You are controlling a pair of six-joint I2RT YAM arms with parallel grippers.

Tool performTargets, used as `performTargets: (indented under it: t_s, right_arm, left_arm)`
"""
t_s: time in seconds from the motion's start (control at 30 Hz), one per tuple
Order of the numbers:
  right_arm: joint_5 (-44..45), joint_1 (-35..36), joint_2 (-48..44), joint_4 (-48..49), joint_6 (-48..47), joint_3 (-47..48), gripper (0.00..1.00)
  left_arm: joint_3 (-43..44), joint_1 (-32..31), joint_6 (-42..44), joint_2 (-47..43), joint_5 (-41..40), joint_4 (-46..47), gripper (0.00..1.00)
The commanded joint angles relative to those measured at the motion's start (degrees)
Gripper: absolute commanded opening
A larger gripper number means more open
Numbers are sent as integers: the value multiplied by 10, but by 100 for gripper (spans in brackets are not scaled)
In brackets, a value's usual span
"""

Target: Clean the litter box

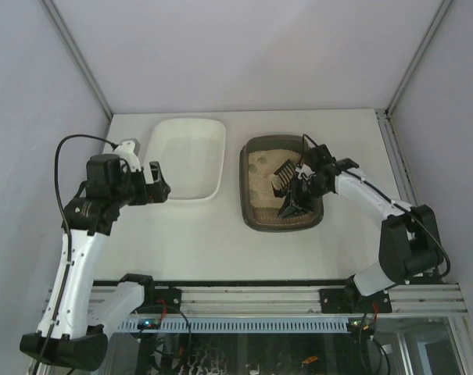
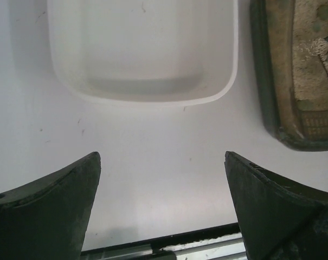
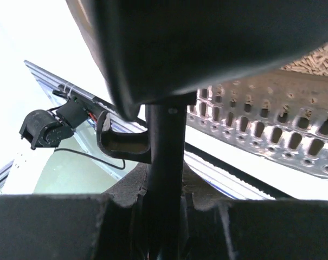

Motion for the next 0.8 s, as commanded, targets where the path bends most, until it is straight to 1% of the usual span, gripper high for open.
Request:
performTargets:
  t_s: [0.0,0.1,0.2,0.3,0.33,0.4,0.47,0.5,0.63,0.77]
  right_arm:
    - [-64,-18,-66,227,79,-116,0]
    - [-73,-20,-71,330,110,-155,0]
    - [-96,-21,-60,426,131,-184,0]
    - [-111,-21,-59,548,163,-225,0]
    - [-112,-21,-59,596,170,-237,0]
    - [-109,-22,-60,658,179,-259,0]
    - [-115,-23,-59,736,195,-293,0]
    - [-119,-24,-57,781,205,-312,0]
    - [-144,-29,-35,1026,284,-407,0]
    - [-173,-40,6,1217,343,-456,0]
  left_arm:
    - [-49,24,52,-32,-24,-26,100]
    - [-71,39,87,-41,-14,-43,100]
    - [-78,47,123,-45,-40,-45,100]
    - [-78,57,161,-50,-47,-46,100]
    - [-80,59,177,-50,-42,-48,100]
    - [-80,62,187,-41,-35,-50,100]
    - [-78,68,195,-33,-5,-54,97]
    - [-77,70,195,-29,4,-55,97]
    - [-78,72,175,-25,38,-49,97]
    - [-86,78,170,-40,59,-38,96]
